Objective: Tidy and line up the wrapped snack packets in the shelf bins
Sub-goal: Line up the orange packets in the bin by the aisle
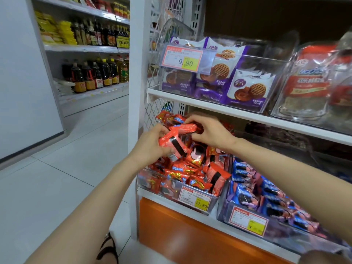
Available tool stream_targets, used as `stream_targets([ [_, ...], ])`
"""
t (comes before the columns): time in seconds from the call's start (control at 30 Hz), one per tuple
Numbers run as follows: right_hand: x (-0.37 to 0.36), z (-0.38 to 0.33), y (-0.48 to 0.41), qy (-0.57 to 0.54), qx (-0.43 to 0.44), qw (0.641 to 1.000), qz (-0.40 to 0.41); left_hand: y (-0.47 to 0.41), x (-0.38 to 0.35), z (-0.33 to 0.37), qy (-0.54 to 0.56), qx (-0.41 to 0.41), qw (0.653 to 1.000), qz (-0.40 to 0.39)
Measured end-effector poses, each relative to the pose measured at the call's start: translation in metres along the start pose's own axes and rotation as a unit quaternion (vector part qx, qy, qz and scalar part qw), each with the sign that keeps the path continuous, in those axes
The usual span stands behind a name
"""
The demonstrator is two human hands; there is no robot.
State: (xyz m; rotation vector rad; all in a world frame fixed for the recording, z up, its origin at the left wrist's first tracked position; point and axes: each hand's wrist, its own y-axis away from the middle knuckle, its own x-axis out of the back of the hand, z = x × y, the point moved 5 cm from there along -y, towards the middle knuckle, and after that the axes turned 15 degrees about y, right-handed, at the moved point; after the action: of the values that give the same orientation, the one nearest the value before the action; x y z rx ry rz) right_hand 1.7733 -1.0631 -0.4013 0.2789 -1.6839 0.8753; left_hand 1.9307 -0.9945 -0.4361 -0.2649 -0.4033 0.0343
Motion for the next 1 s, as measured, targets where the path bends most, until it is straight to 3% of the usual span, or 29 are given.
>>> stream_targets([
  [0.2, 0.026, 0.037, 0.035, 0.057, -0.025, 0.998, 0.02, -0.005, -0.037, 0.0, 0.139, -0.003, 0.989, -0.041],
  [0.3, 0.028, 0.069, 0.048, 0.093, -0.086, 0.991, 0.03, -0.008, -0.06, -0.001, 0.171, -0.003, 0.984, -0.053],
  [0.37, 0.027, 0.081, 0.055, 0.049, -0.136, 0.989, 0.006, -0.009, -0.072, -0.005, 0.115, -0.008, 0.992, -0.05],
  [0.47, 0.018, 0.079, 0.062, -0.03, -0.146, 0.986, -0.076, -0.011, -0.079, -0.011, -0.08, -0.029, 0.996, -0.026],
  [0.6, 0.011, 0.069, 0.067, -0.152, -0.136, 0.973, -0.106, -0.014, -0.081, -0.015, -0.035, -0.024, 0.999, -0.029],
  [0.73, 0.008, 0.068, 0.065, -0.111, -0.147, 0.98, -0.081, -0.012, -0.076, -0.017, 0.007, -0.011, 0.999, -0.032],
  [1.0, 0.011, 0.045, 0.045, -0.078, -0.104, 0.991, -0.042, -0.024, -0.044, -0.012, -0.054, -0.07, 0.995, 0.055],
])
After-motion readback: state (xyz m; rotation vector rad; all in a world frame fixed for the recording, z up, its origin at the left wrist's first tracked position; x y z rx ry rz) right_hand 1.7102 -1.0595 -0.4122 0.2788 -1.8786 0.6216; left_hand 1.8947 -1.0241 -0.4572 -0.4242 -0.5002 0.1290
